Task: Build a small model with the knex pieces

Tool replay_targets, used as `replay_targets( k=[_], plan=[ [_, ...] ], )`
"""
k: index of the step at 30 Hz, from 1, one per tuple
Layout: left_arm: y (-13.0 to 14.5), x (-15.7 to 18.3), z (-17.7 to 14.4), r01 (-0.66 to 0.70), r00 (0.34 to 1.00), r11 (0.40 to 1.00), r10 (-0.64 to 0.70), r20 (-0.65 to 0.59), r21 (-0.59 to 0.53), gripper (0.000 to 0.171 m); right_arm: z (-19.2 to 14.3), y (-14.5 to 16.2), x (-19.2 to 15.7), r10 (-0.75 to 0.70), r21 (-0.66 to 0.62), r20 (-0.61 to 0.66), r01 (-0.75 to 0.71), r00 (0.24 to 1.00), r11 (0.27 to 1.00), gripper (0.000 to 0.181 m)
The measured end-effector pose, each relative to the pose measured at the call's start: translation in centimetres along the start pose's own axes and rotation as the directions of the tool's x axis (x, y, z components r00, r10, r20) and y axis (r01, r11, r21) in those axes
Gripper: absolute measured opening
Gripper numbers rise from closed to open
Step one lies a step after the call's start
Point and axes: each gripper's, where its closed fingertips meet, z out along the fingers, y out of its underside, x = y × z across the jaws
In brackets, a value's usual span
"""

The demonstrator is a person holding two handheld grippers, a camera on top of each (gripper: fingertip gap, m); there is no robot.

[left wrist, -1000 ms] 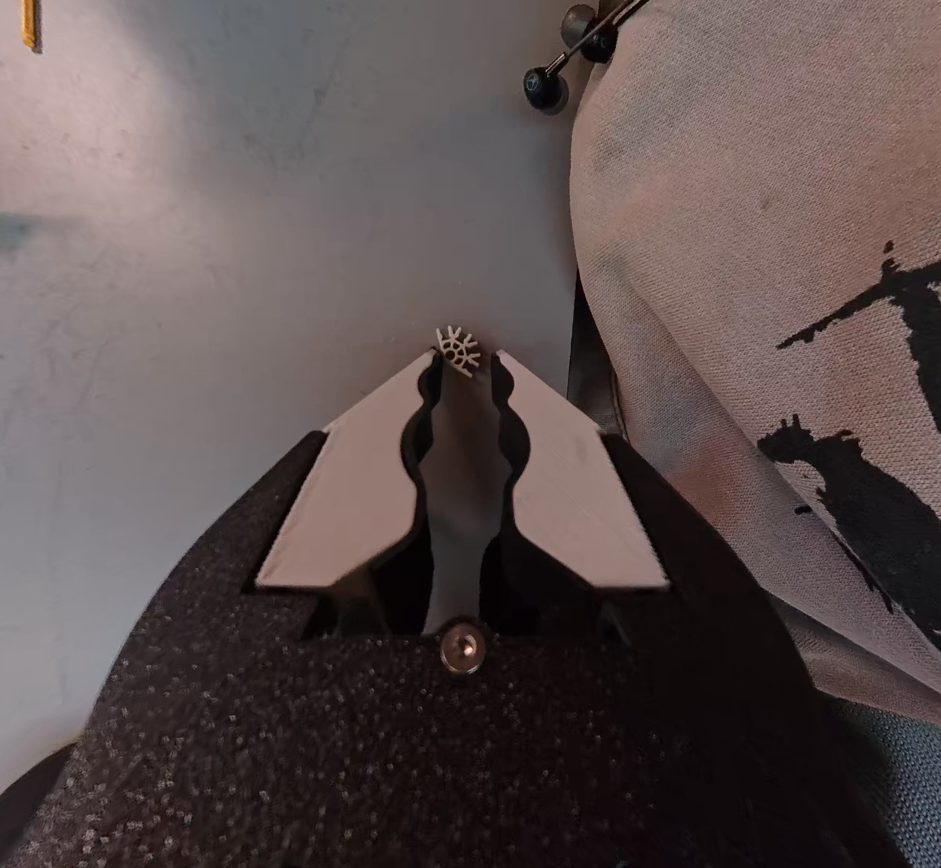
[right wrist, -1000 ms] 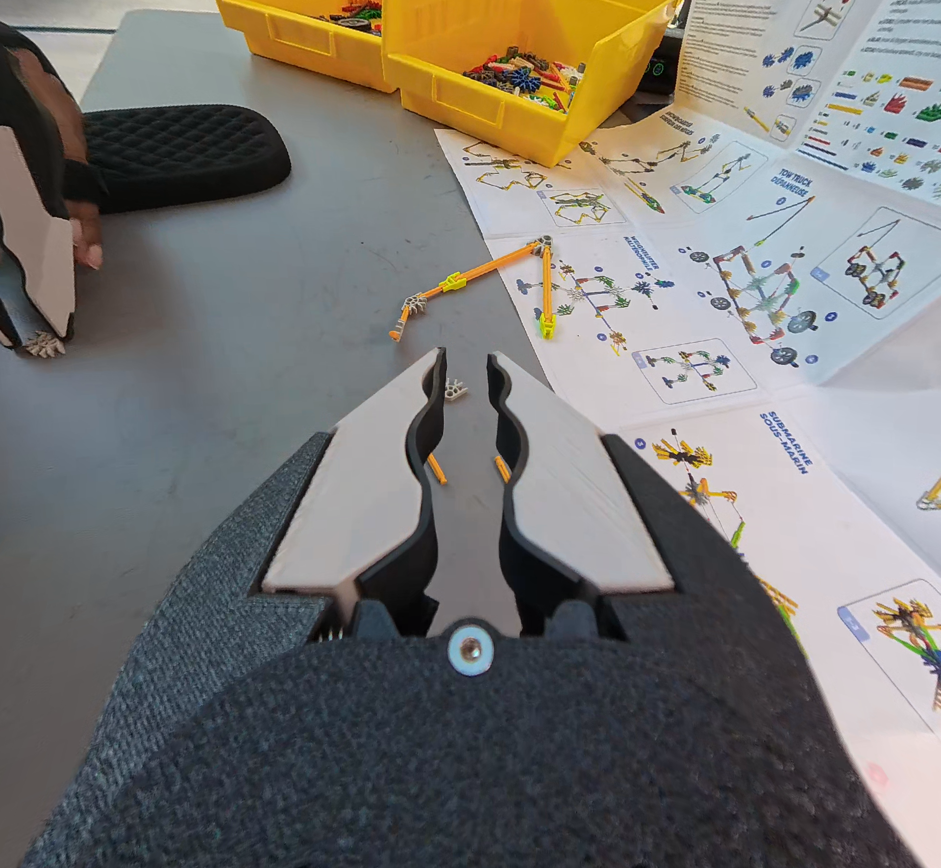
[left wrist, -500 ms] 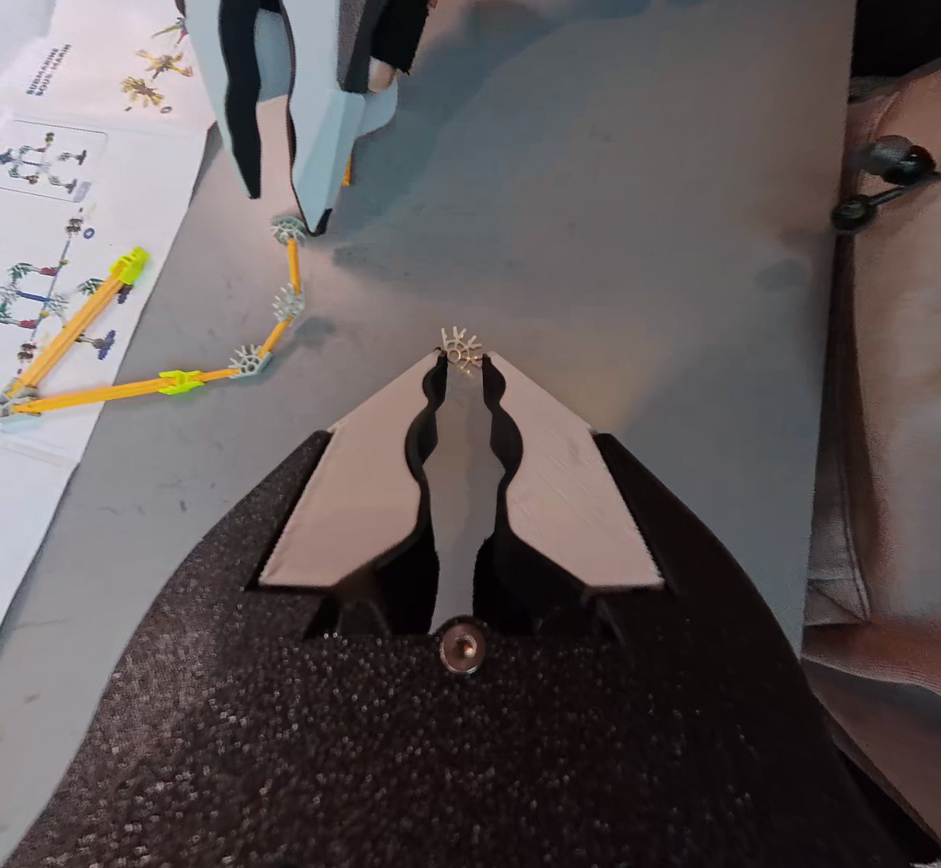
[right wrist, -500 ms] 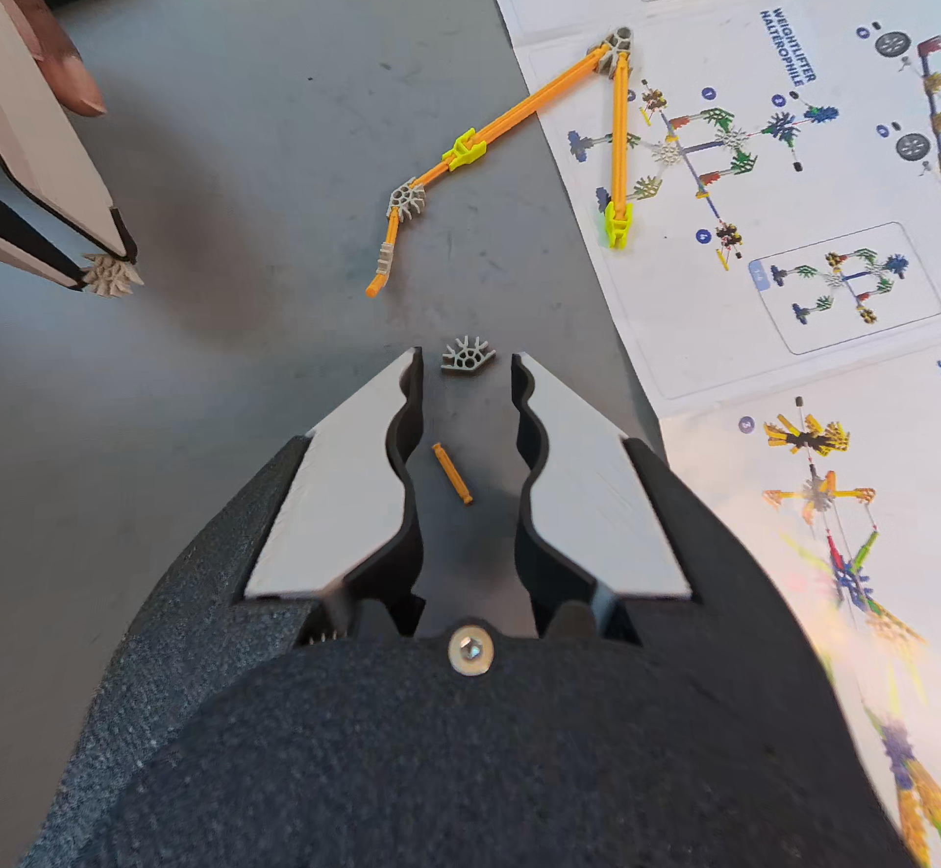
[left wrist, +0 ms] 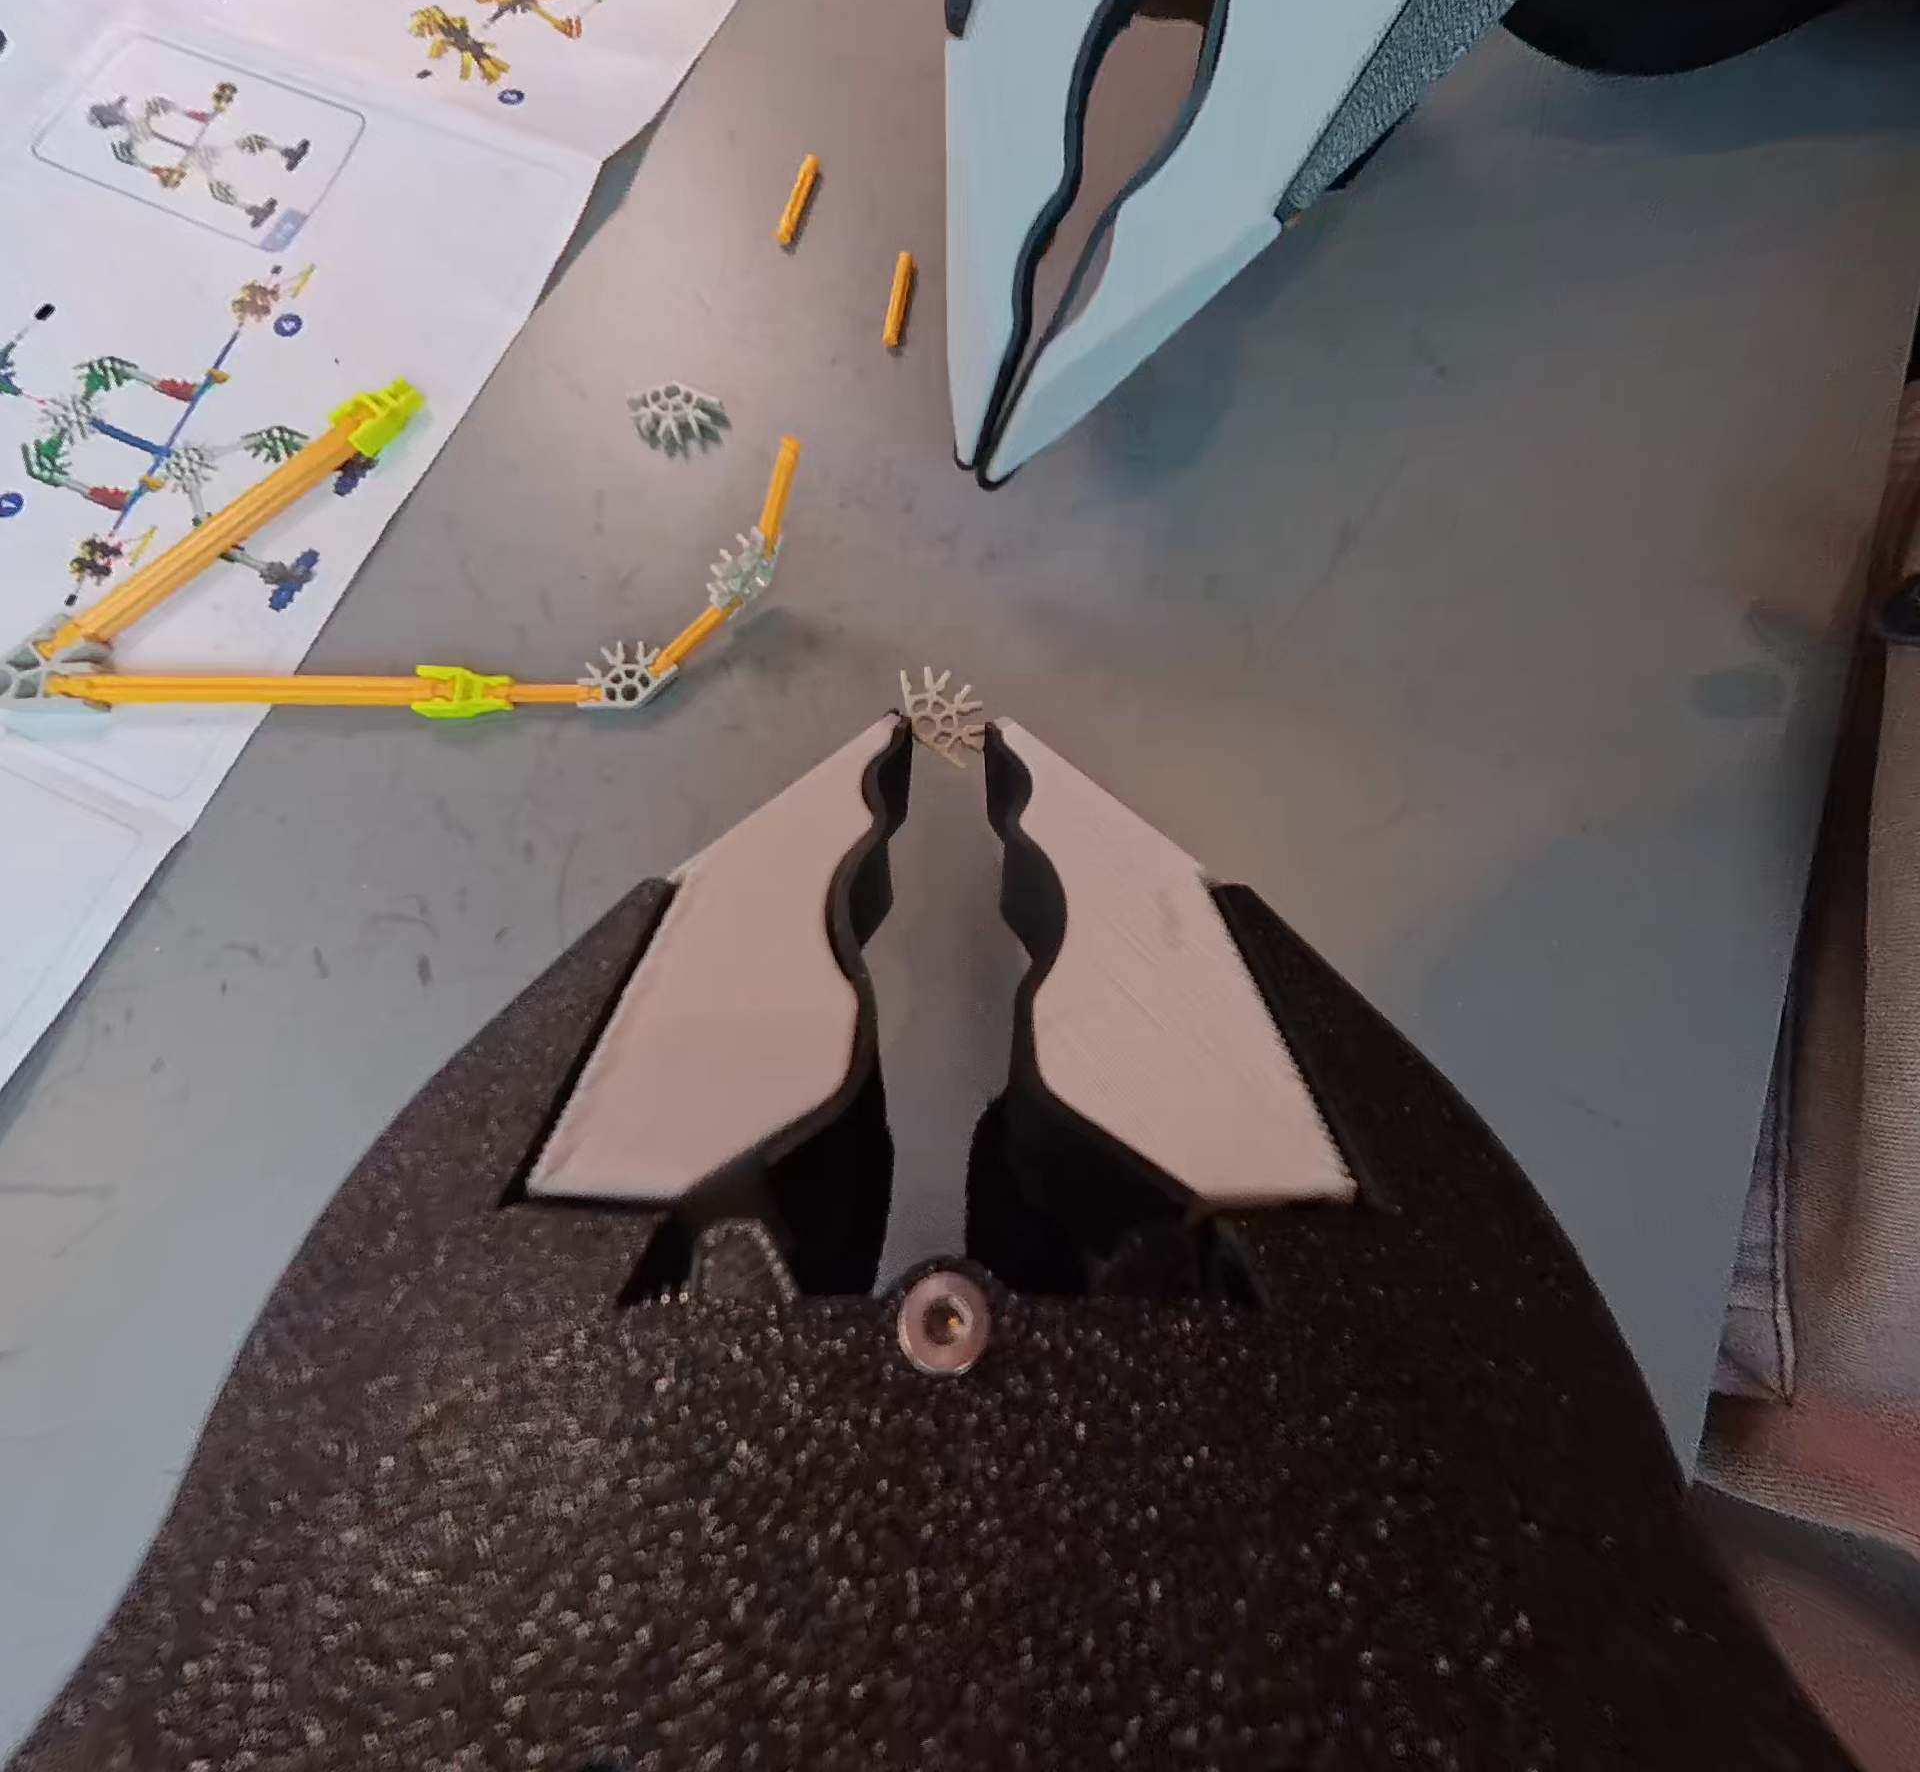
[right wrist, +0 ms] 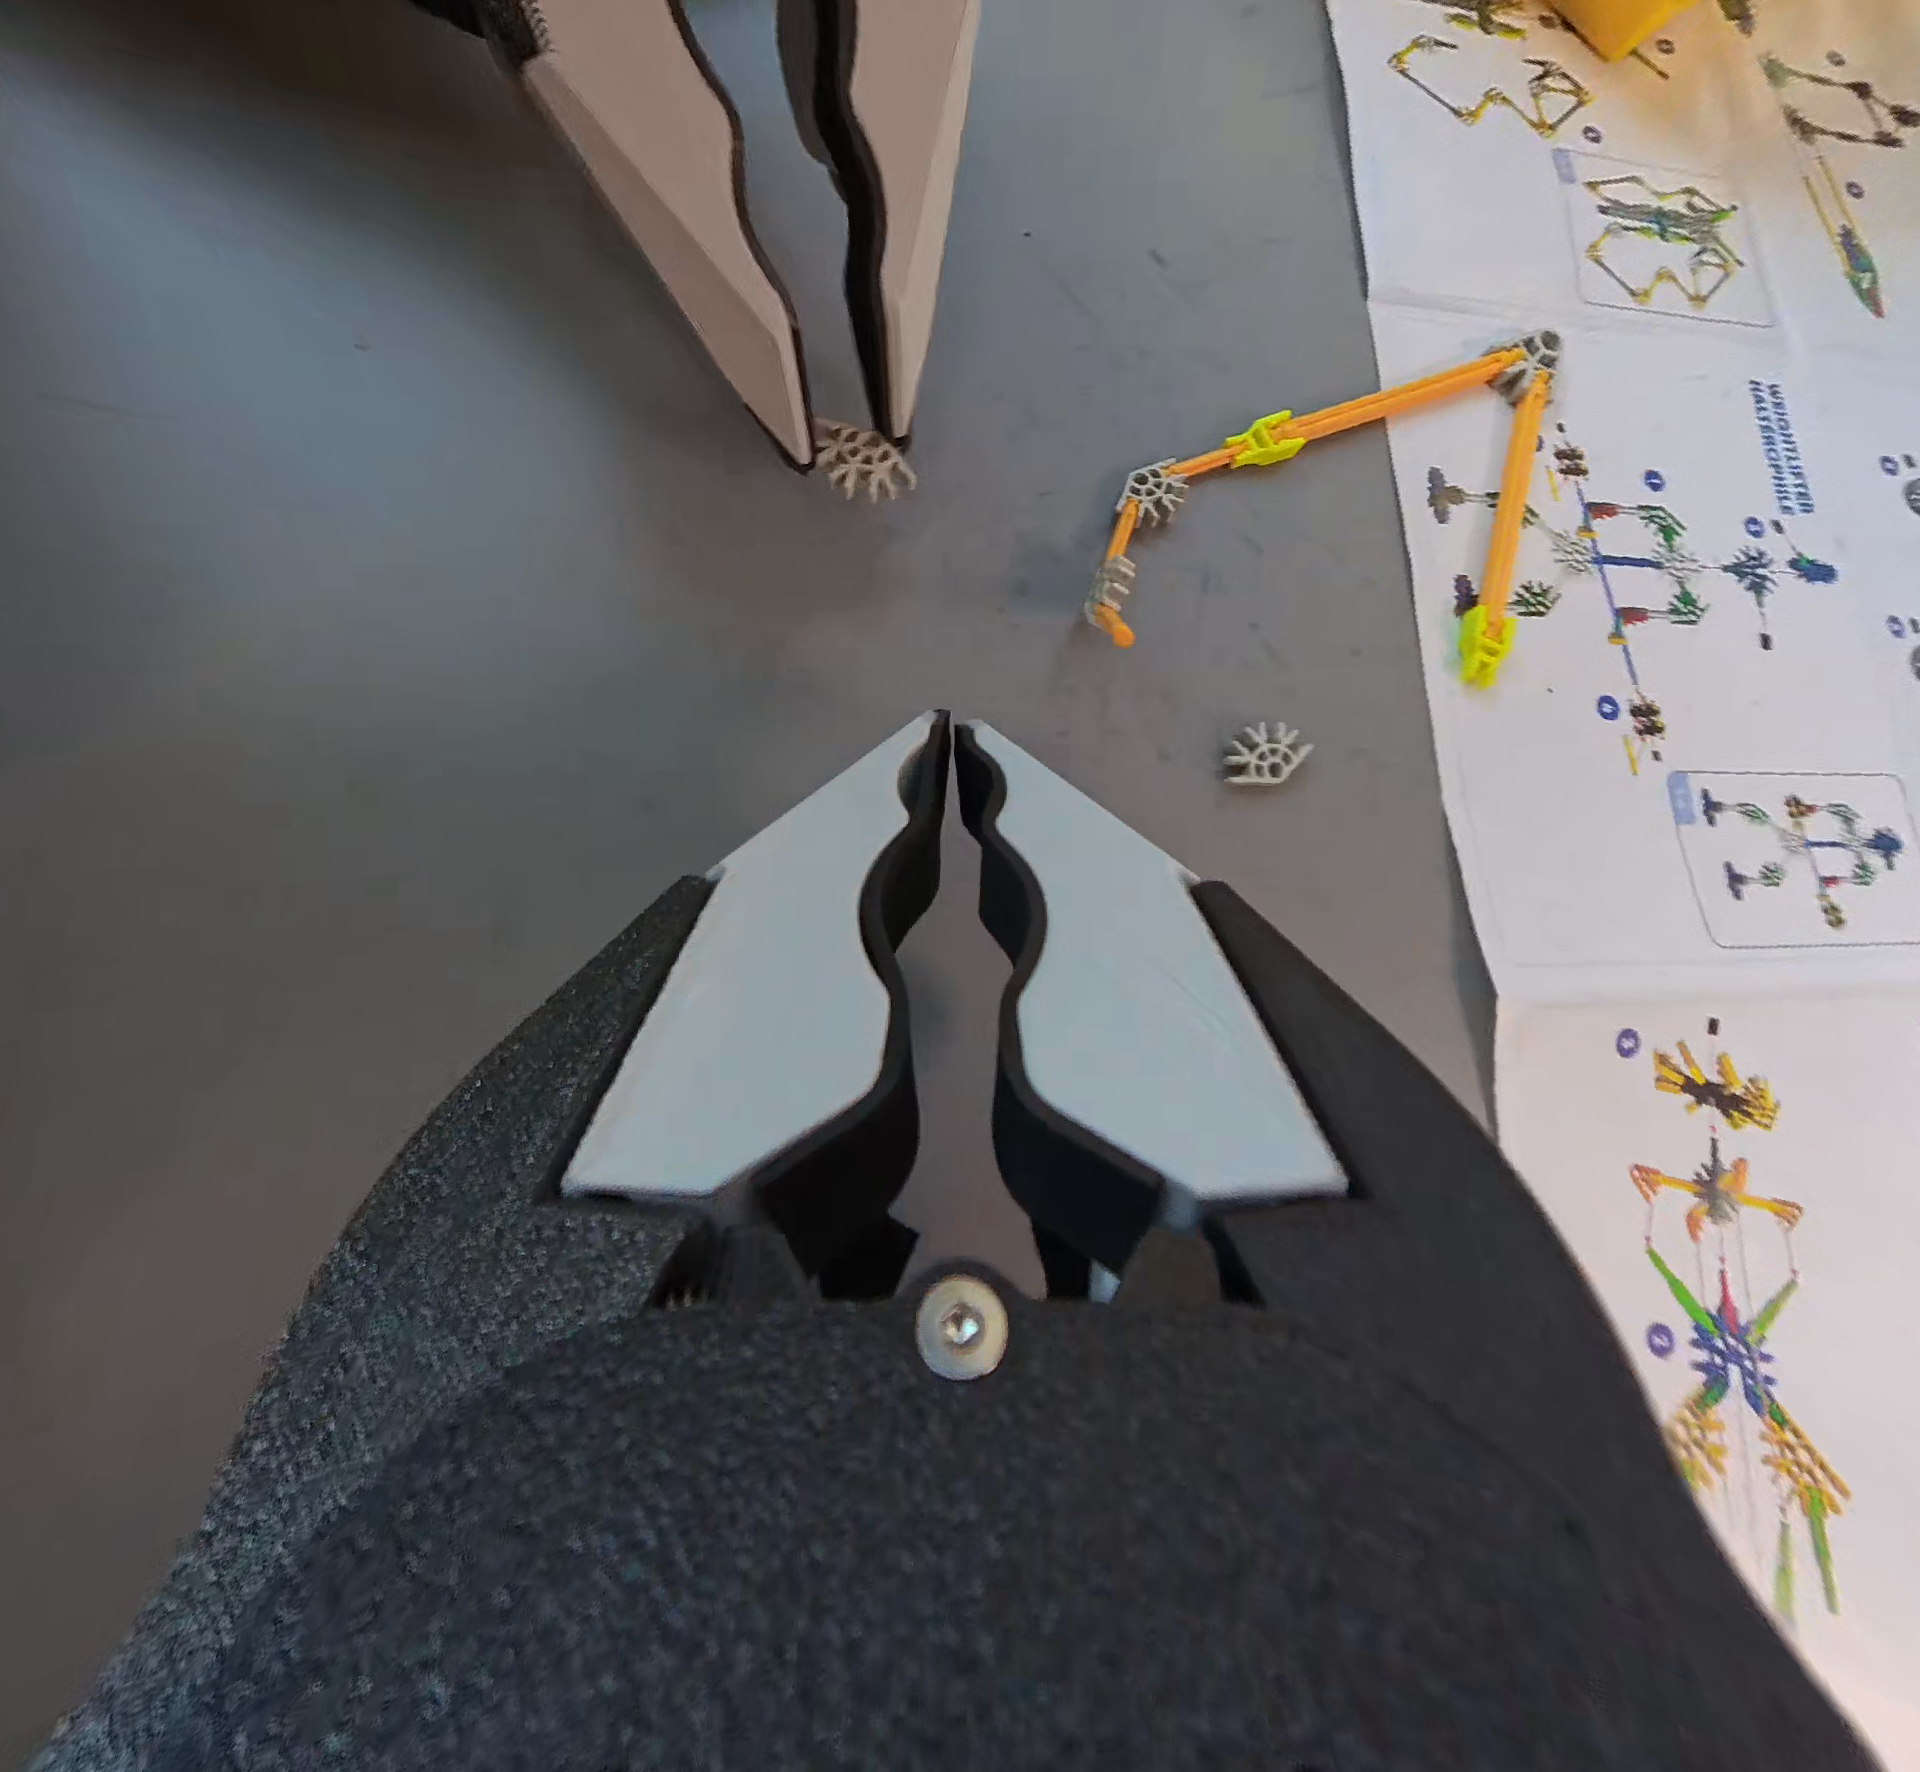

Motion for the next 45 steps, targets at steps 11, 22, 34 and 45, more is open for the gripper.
replay_targets(
  k=[11, 22, 34, 45],
  plan=[
    [1.1, -0.3, 1.6, -0.010, 1.000, 0.997, 0.009, -0.008, -0.083, 0.014, 2.6, 1.9, 6.8, 0.256, -0.120, -0.097, -0.266, 0.962, 0.956, 0.014],
    [0.2, 1.2, 0.1, -0.074, 0.995, 0.997, 0.075, -0.064, 0.026, 0.029, 0.6, -3.7, -1.8, -0.081, 0.106, 0.172, 0.063, 0.982, 0.992, 0.014],
    [1.2, 0.1, 0.6, -0.085, 0.996, 0.996, 0.084, -0.033, -0.029, 0.026, 4.4, -2.7, -2.4, -0.107, -0.006, 0.167, 0.109, 0.980, 0.994, 0.018],
    [1.8, 0.2, 0.8, -0.119, 0.992, 0.990, 0.115, -0.045, -0.078, 0.025, 0.3, -1.9, -0.3, -0.025, 0.085, 0.142, 0.013, 0.990, 0.996, 0.022]
  ],
)
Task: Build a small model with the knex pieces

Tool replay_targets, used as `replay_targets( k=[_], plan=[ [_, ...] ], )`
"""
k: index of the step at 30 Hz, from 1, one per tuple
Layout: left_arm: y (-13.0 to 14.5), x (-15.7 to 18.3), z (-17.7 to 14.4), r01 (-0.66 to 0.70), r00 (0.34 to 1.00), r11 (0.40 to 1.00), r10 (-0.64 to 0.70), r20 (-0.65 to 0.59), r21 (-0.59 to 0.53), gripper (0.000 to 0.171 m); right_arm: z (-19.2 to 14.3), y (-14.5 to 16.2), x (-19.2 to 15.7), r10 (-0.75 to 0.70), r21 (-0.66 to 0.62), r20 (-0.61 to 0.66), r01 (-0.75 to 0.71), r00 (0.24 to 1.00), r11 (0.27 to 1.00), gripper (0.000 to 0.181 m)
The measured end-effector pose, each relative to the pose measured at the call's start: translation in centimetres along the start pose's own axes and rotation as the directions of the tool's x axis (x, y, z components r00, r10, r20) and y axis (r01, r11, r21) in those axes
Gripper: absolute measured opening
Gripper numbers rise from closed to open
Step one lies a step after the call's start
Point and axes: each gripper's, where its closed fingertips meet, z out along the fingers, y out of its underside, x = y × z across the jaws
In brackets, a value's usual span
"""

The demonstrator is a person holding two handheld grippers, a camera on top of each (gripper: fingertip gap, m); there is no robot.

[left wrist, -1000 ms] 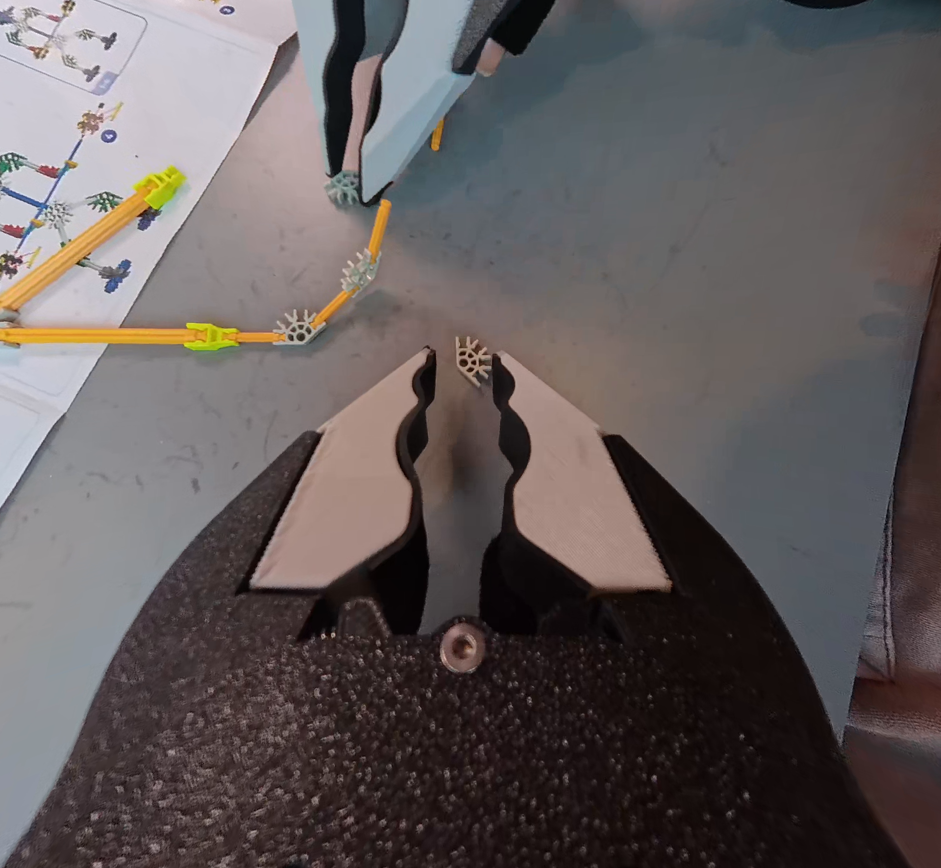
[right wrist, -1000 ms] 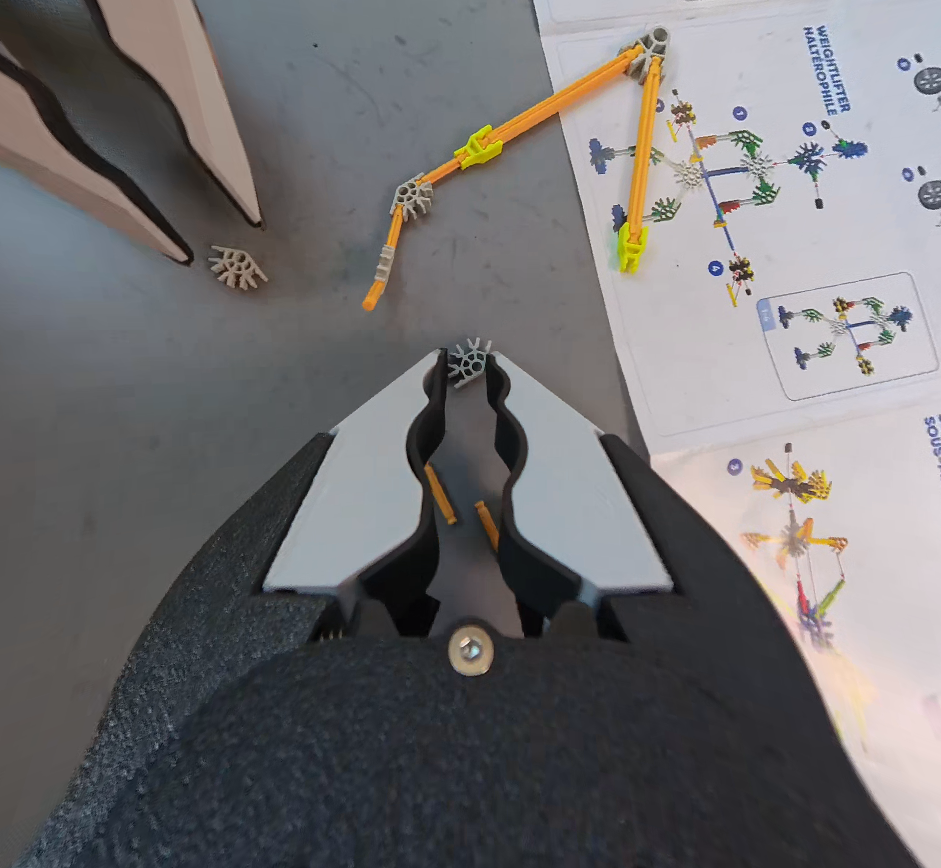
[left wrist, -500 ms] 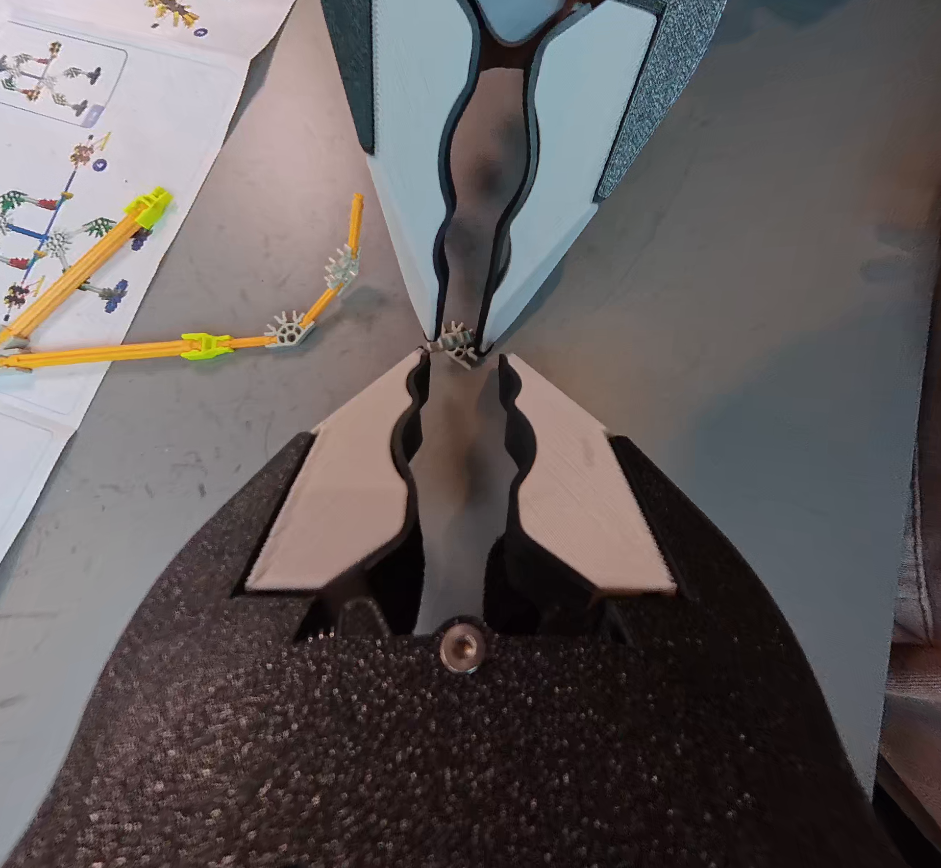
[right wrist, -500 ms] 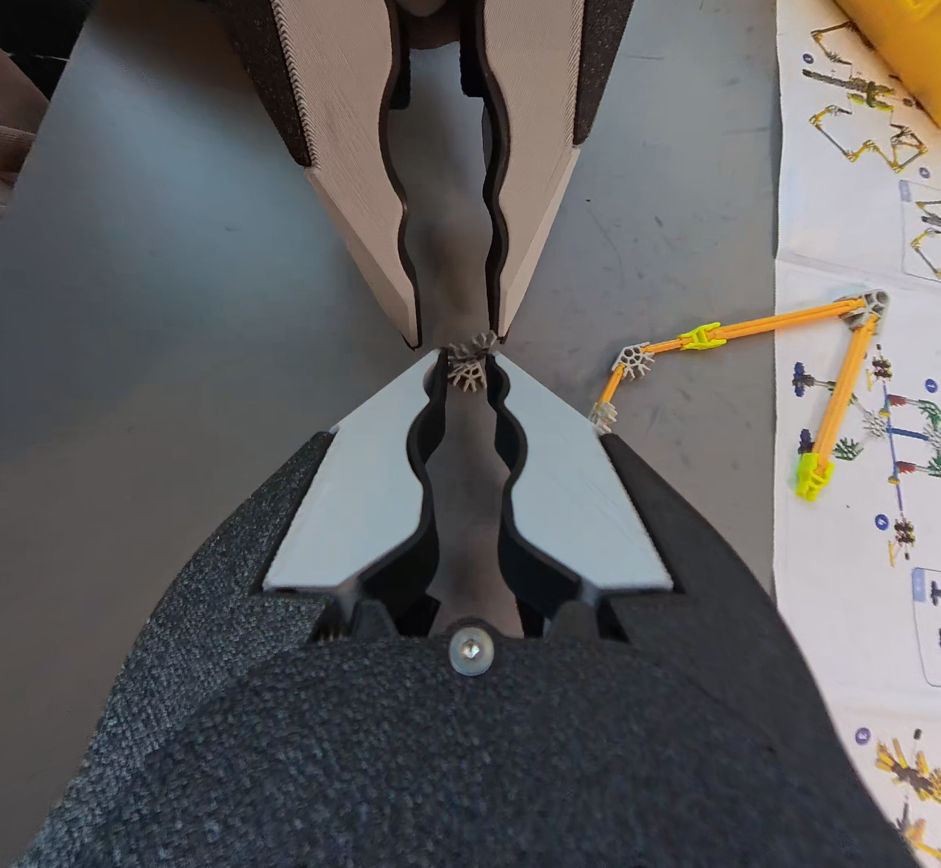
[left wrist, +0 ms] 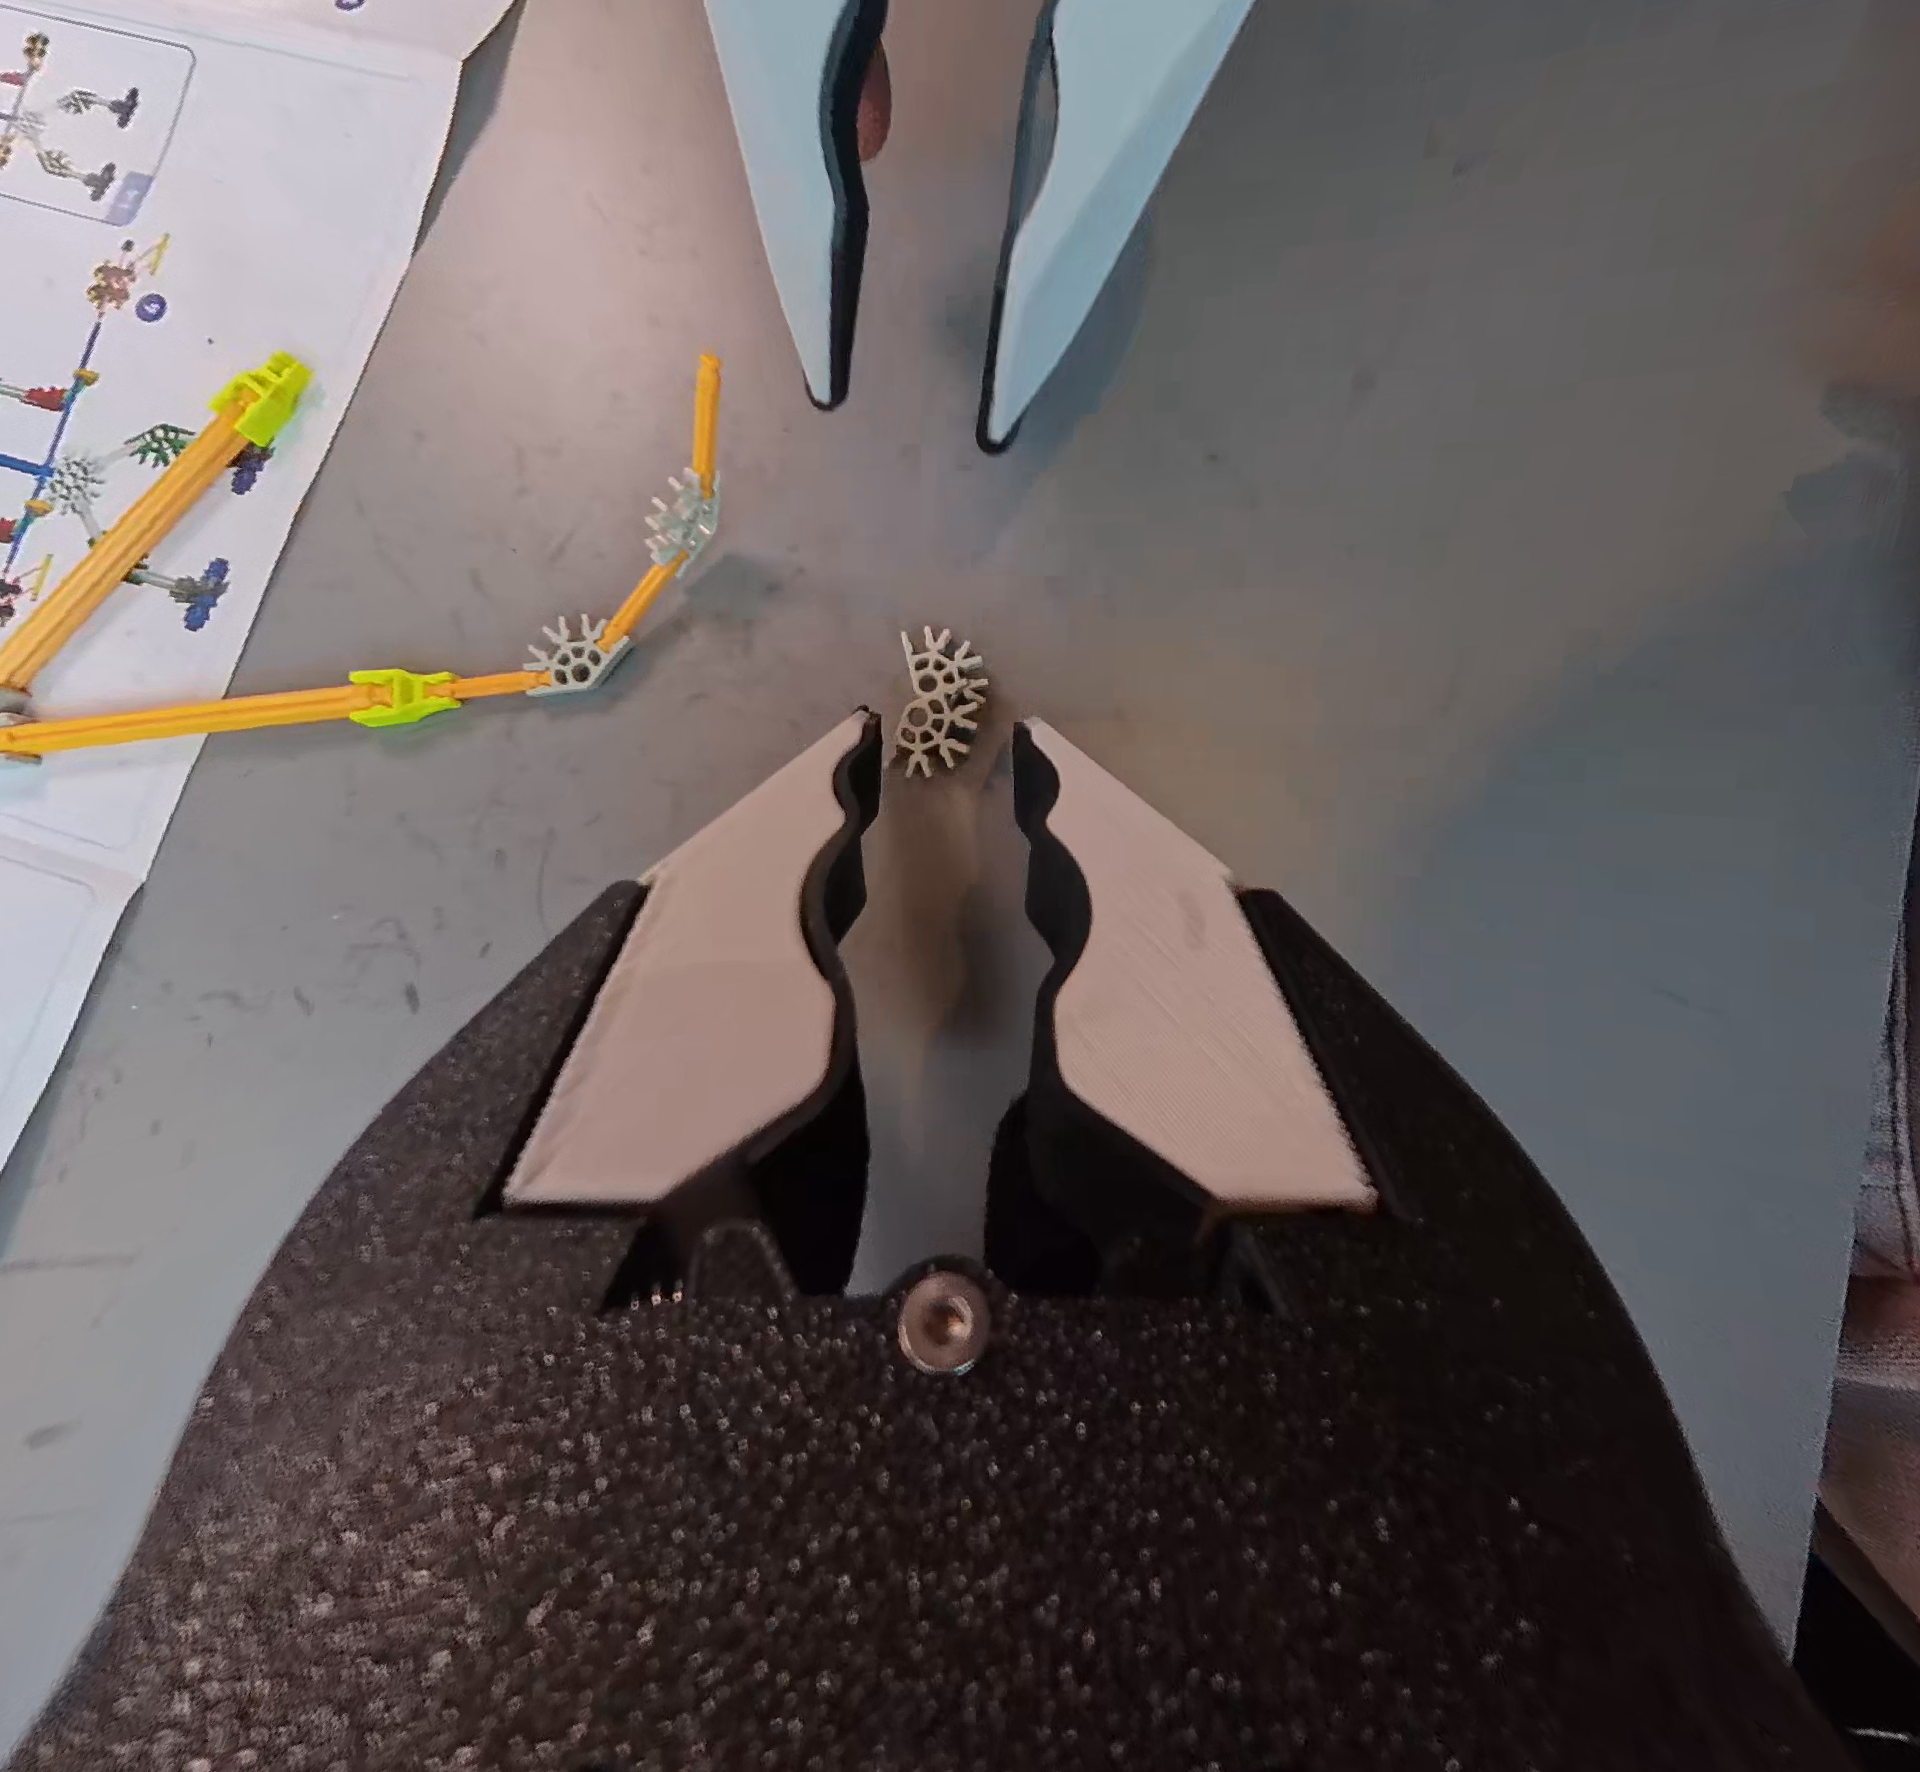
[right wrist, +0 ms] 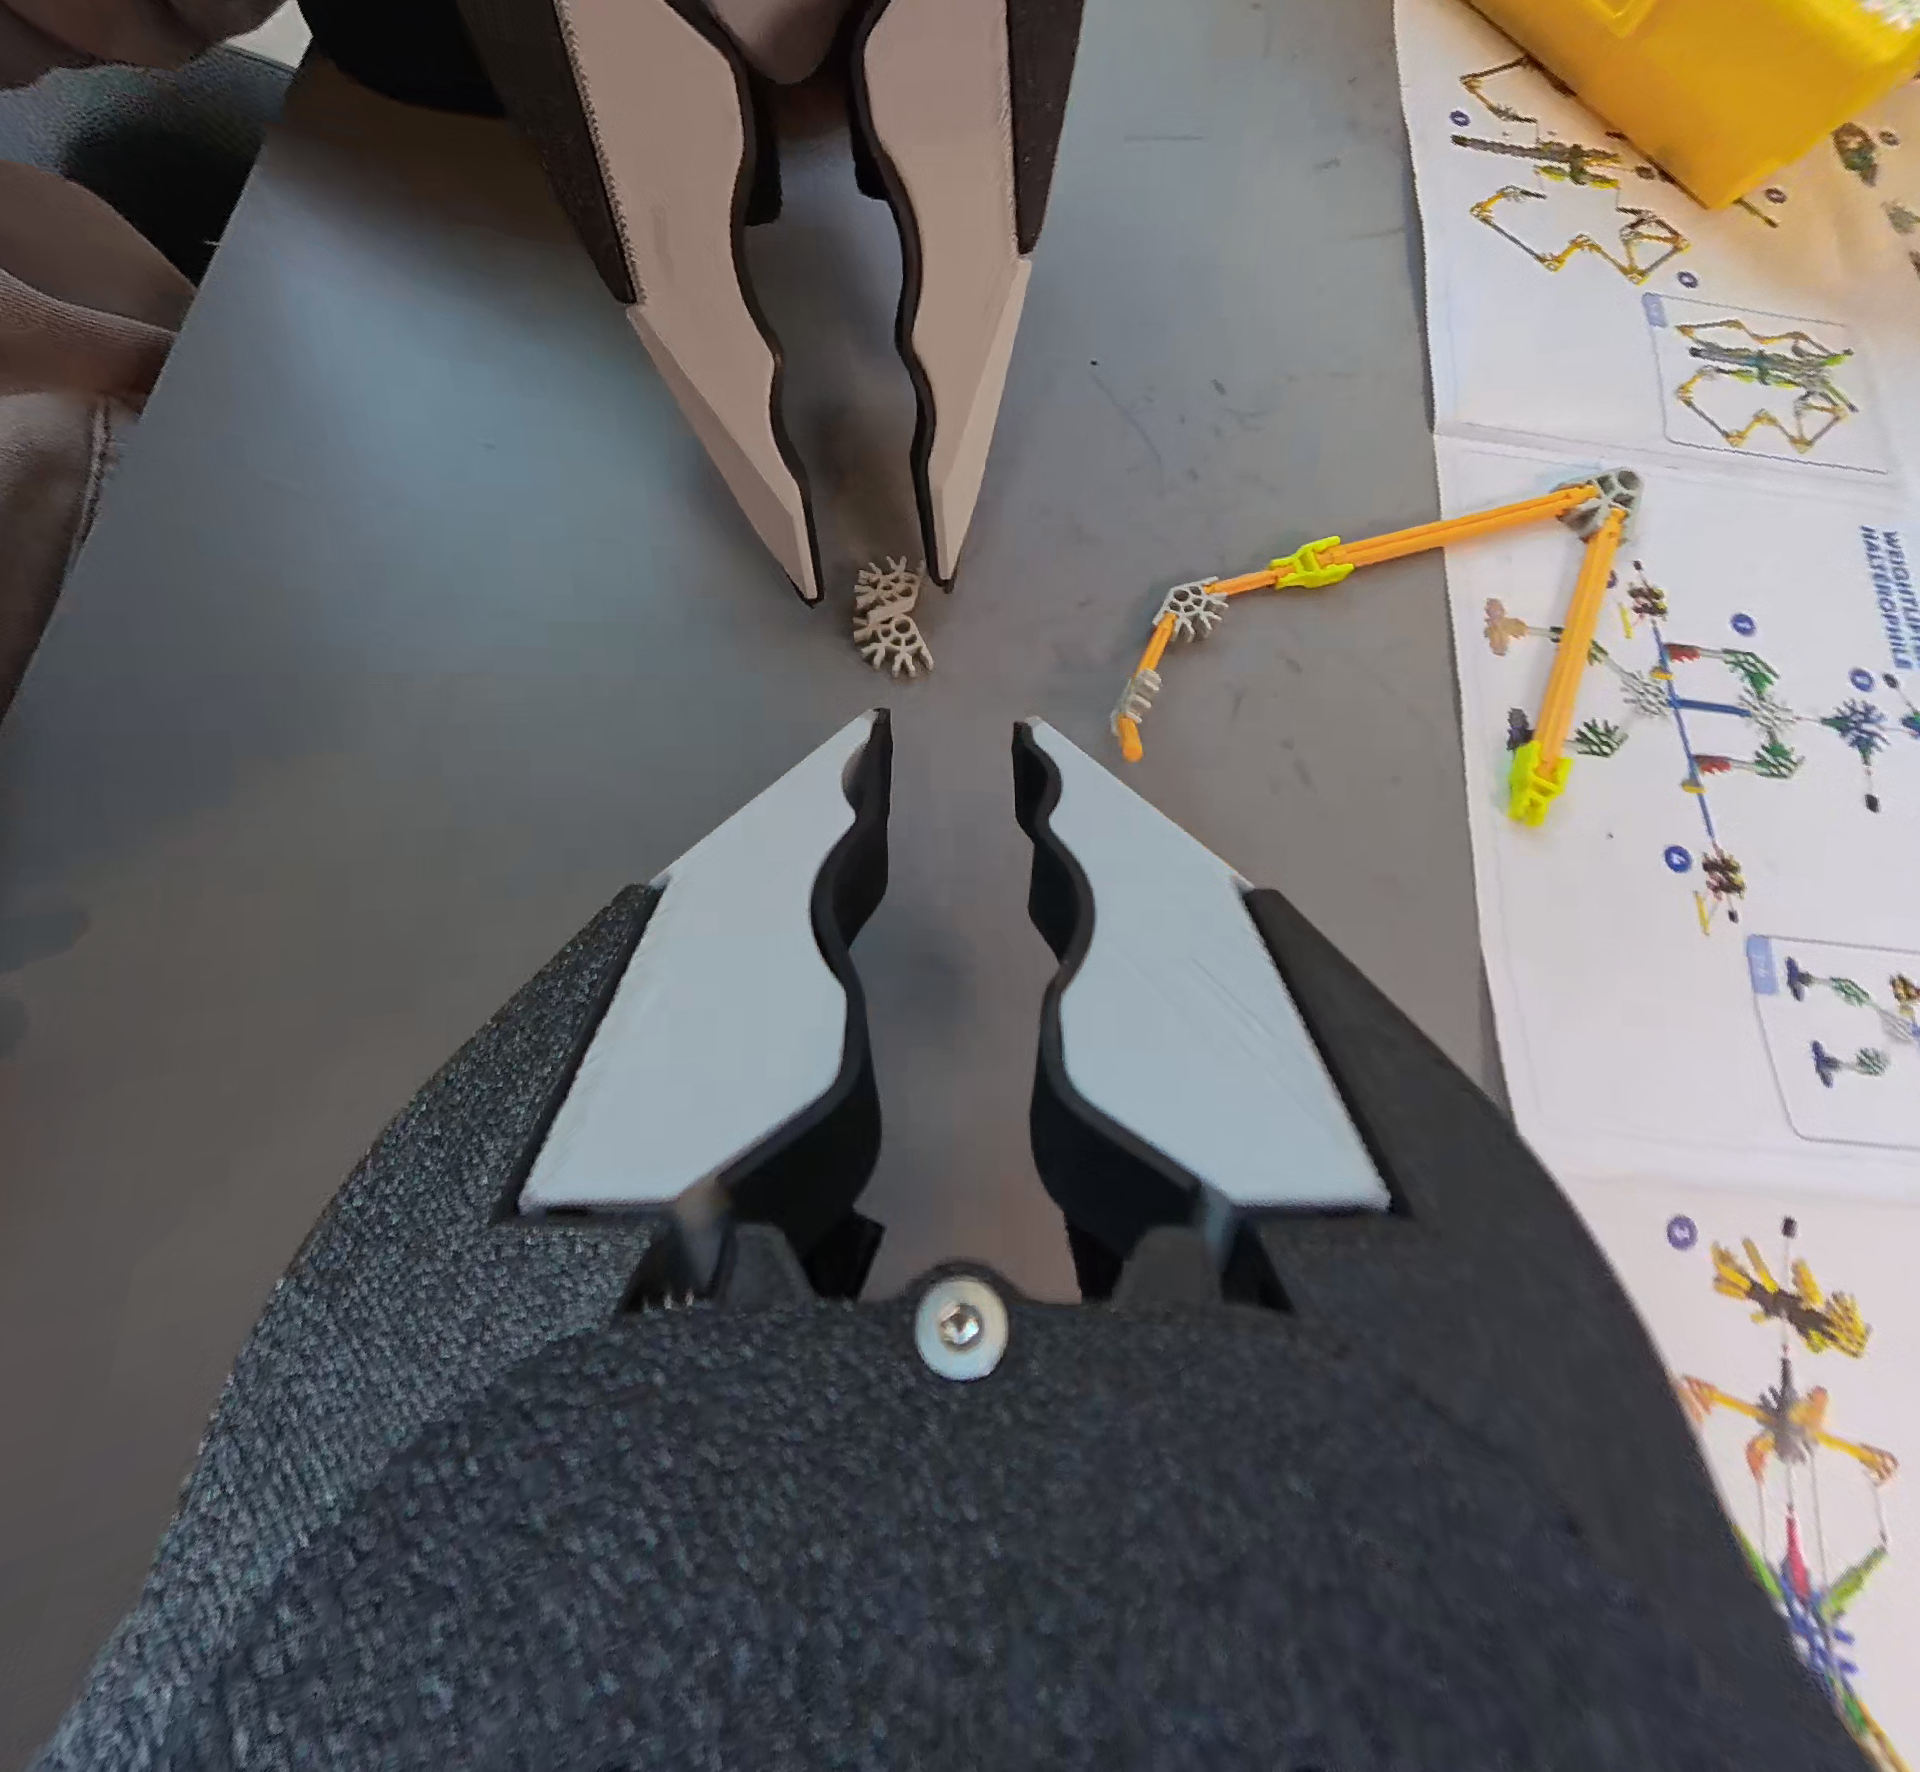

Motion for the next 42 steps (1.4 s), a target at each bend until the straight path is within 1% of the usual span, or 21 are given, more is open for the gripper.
replay_targets(
  k=[1, 3, 6, 7, 9, 11, 15, 21, 24, 26, 28, 29, 31, 32, 34, 35, 37, 38, 40, 41, 42],
  plan=[
    [0.2, 0.0, 0.3, -0.004, 1.000, 1.000, 0.004, -0.004, -0.019, 0.025, -0.4, 0.2, 0.3, 0.012, 0.005, -0.009, -0.012, 1.000, 1.000, 0.022],
    [-0.2, 0.1, 0.6, 0.003, 1.000, 1.000, -0.004, -0.011, -0.017, 0.024, -0.9, 0.5, 0.5, 0.027, 0.015, -0.018, -0.026, 0.999, 1.000, 0.022],
    [-0.4, 0.4, 0.9, 0.007, 1.000, 1.000, -0.007, -0.021, -0.025, 0.015, -1.1, 1.1, 0.4, 0.027, 0.009, -0.020, -0.027, 0.999, 1.000, 0.022],
    [-0.4, 0.4, 0.9, 0.002, 1.000, 1.000, -0.002, -0.018, -0.030, 0.014, -1.1, 1.2, 0.4, 0.024, 0.006, -0.020, -0.024, 1.000, 1.000, 0.022],
    [-0.4, 0.4, 0.9, 0.032, 0.999, 0.999, -0.034, -0.029, -0.042, 0.014, -1.1, 1.3, 0.3, 0.021, 0.002, -0.014, -0.021, 1.000, 1.000, 0.022],
    [-0.4, 0.4, 0.9, 0.048, 0.998, 0.998, -0.049, -0.041, -0.040, 0.013, -1.1, 1.3, 0.2, 0.016, 0.002, -0.011, -0.016, 1.000, 1.000, 0.022],
    [-0.4, 0.4, 0.8, 0.047, 0.998, 0.999, -0.048, -0.048, -0.018, 0.004, -1.4, 1.3, 0.2, 0.011, 0.009, -0.018, -0.011, 1.000, 1.000, 0.022],
    [-0.4, 0.4, 0.1, 0.047, 0.998, 0.999, -0.047, -0.031, 0.000, 0.004, -1.8, 1.4, 0.5, 0.013, 0.014, -0.029, -0.012, 1.000, 1.000, 0.022],
    [-0.5, -0.1, -0.6, 0.052, 0.999, 0.998, -0.052, -0.004, 0.023, 0.004, -2.6, 1.6, 1.5, 0.021, 0.009, -0.065, -0.020, 0.998, 1.000, 0.022],
    [-0.7, -0.9, -1.6, 0.056, 0.998, 0.997, -0.058, 0.036, 0.048, 0.004, -4.2, 1.5, 3.1, 0.050, 0.039, -0.117, -0.046, 0.992, 0.998, 0.022],
    [-0.8, -2.8, -3.7, 0.066, 0.989, 0.994, -0.077, 0.123, 0.091, 0.004, -6.6, 1.6, 5.3, 0.118, 0.095, -0.182, -0.102, 0.976, 0.990, 0.022],
    [-0.7, -4.3, -5.4, 0.075, 0.978, 0.991, -0.095, 0.187, 0.113, 0.004, -7.8, 1.8, 6.4, 0.154, 0.122, -0.212, -0.130, 0.965, 0.984, 0.022],
    [0.2, -8.1, -10.2, 0.103, 0.923, 0.983, -0.152, 0.354, 0.154, 0.004, -9.9, 2.9, 8.0, 0.214, 0.150, -0.257, -0.180, 0.942, 0.972, 0.022],
    [1.2, -10.3, -13.2, 0.128, 0.873, 0.979, -0.188, 0.449, 0.161, 0.004, -10.7, 3.7, 8.4, 0.231, 0.142, -0.266, -0.199, 0.936, 0.970, 0.022],
    [4.5, -14.7, -20.1, 0.200, 0.727, 0.967, -0.256, 0.638, 0.160, 0.004, -11.3, 5.3, 8.0, 0.231, 0.091, -0.233, -0.215, 0.945, 0.972, 0.023],
    [6.7, -16.4, -23.4, 0.252, 0.649, 0.954, -0.291, 0.703, 0.162, 0.005, -11.2, 5.9, 7.2, 0.224, 0.059, -0.189, -0.217, 0.956, 0.974, 0.024],
    [11.4, -19.2, -28.6, 0.373, 0.510, 0.907, -0.376, 0.774, 0.195, 0.004, -10.6, 7.2, 5.5, 0.216, -0.021, -0.115, -0.220, 0.970, 0.975, 0.023],
    [13.8, -20.3, -30.7, 0.422, 0.450, 0.881, -0.409, 0.793, 0.215, 0.004, -10.1, 7.8, 4.8, 0.206, -0.066, -0.087, -0.212, 0.975, 0.975, 0.024],
    [18.7, -21.9, -33.3, 0.538, 0.357, 0.810, -0.468, 0.808, 0.231, 0.005, -9.1, 8.5, 3.3, 0.184, -0.134, -0.029, -0.187, 0.982, 0.973, 0.024],
    [20.7, -22.5, -34.1, 0.573, 0.323, 0.784, -0.484, 0.813, 0.239, 0.004, -8.6, 8.5, 2.7, 0.178, -0.155, -0.005, -0.177, 0.984, 0.972, 0.024],
    [22.4, -22.9, -34.3, 0.613, 0.310, 0.751, -0.515, 0.799, 0.246, 0.004, -8.1, 8.5, 2.3, 0.173, -0.169, 0.013, -0.168, 0.985, 0.971, 0.024]
  ],
)
